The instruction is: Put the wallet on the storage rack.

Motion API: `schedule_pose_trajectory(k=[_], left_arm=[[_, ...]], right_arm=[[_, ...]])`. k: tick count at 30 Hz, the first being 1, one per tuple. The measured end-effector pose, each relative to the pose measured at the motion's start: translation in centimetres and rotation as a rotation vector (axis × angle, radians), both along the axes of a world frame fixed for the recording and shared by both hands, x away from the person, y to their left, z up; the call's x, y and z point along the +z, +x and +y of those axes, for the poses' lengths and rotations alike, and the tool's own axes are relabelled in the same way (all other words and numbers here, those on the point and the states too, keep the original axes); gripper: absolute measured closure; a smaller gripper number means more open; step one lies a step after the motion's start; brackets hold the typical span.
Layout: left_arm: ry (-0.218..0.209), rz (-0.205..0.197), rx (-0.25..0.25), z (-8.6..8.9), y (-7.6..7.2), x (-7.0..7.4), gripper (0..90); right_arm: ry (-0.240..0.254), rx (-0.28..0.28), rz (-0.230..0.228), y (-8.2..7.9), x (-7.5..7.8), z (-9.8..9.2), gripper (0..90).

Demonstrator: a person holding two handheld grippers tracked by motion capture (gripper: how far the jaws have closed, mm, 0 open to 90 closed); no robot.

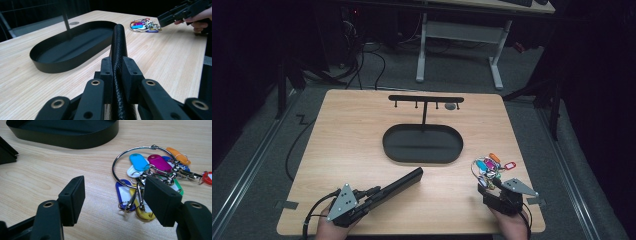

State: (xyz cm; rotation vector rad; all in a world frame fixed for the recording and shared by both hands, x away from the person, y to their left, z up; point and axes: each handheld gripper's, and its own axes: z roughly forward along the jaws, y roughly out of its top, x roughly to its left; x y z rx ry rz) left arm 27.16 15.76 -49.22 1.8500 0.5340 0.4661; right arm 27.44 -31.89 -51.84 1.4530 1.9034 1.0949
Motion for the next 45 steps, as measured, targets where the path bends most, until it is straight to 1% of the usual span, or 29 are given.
schedule_pose_trajectory(k=[6, 17, 22, 23, 24, 25, 27, 29, 31, 32, 33, 34, 37, 38, 39, 40, 41, 42, 43, 44, 45], left_arm=[[-0.01, 0.006, 0.001, 0.2, 0.2, -0.1, 78.8], [-0.023, 0.017, 0.024, 0.9, 0.6, -0.1, 75.7], [-0.02, 0.018, 0.022, 0.9, 0.6, -0.1, 70.6], [0.008, 0.022, 0.025, 0.8, 0.6, -0.1, 68.4], [0.008, 0.022, 0.025, 0.8, 0.6, -0.1, 66.6], [0.044, 0.013, 0.027, 0.5, 0.5, -0.4, 65.5], [0.053, 0.012, 0.026, 0.4, 0.5, -0.4, 64.9], [0.07, 0.012, 0.033, 0.3, 0.4, -0.2, 64.9], [0.099, 0.017, 0.034, 0.1, 0.3, 0.1, 65.2], [0.099, 0.017, 0.034, 0.1, 0.3, 0.1, 65.4], [0.143, 0.021, 0.042, -0.1, 0.2, 0.5, 65.5], [0.143, 0.021, 0.042, -0.1, 0.2, 0.5, 65.7], [0.184, 0.045, 0.048, -0.5, 0.3, 1.0, 66.2], [0.208, 0.059, 0.048, -0.7, 0.5, 1.4, 66.2], [0.221, 0.071, 0.045, -0.8, 0.7, 1.6, 66.5], [0.237, 0.076, 0.042, -1.0, 0.8, 1.8, 66.6], [0.237, 0.076, 0.042, -1.0, 0.8, 1.8, 66.5], [0.279, 0.083, 0.04, -1.1, 1.0, 2.1, 66.4], [0.301, 0.089, 0.035, -1.2, 1.1, 2.3, 66.3], [0.301, 0.089, 0.035, -1.2, 1.1, 2.3, 66.3], [0.318, 0.093, 0.029, -1.4, 1.1, 2.5, 66.3]], right_arm=[[-0.001, 0.003, 0.001, 0.0, 0.0, 0.0, 34.1], [-0.001, 0.008, 0.004, 0.0, 0.0, 0.0, 34.1], [-0.001, 0.009, 0.004, 0.0, -0.1, 0.0, 34.1], [0.0, 0.008, 0.004, 0.0, -0.1, 0.0, 34.1], [0.0, 0.008, 0.004, 0.0, -0.1, 0.0, 34.1], [-0.001, 0.009, 0.004, 0.0, -0.1, 0.0, 34.1], [0.0, 0.008, 0.003, 0.1, -0.1, 0.0, 34.1], [-0.002, 0.009, 0.002, 0.1, -0.1, 0.0, 34.1], [0.0, 0.009, 0.003, 0.1, 0.0, 0.0, 34.1], [0.004, 0.008, 0.004, 0.0, 0.0, 0.0, 34.1], [0.006, 0.008, 0.002, 0.1, 0.0, 0.0, 34.1], [0.006, 0.008, 0.002, 0.1, 0.0, 0.0, 34.1], [0.016, 0.014, -0.003, 0.0, 0.0, -0.3, 34.1], [0.018, 0.013, -0.005, 0.0, 0.0, -0.3, 34.1], [0.021, 0.013, -0.005, 0.0, 0.0, -0.4, 34.1], [0.024, 0.015, -0.005, 0.0, 0.0, -0.4, 34.1], [0.028, 0.017, -0.005, 0.0, 0.1, -0.5, 34.1], [0.029, 0.021, -0.006, 0.0, 0.1, -0.5, 34.1], [0.033, 0.022, -0.008, 0.0, 0.1, -0.5, 34.1], [0.033, 0.022, -0.008, 0.0, 0.1, -0.5, 34.1], [0.035, 0.025, -0.008, 0.0, 0.1, -0.5, 34.1]])
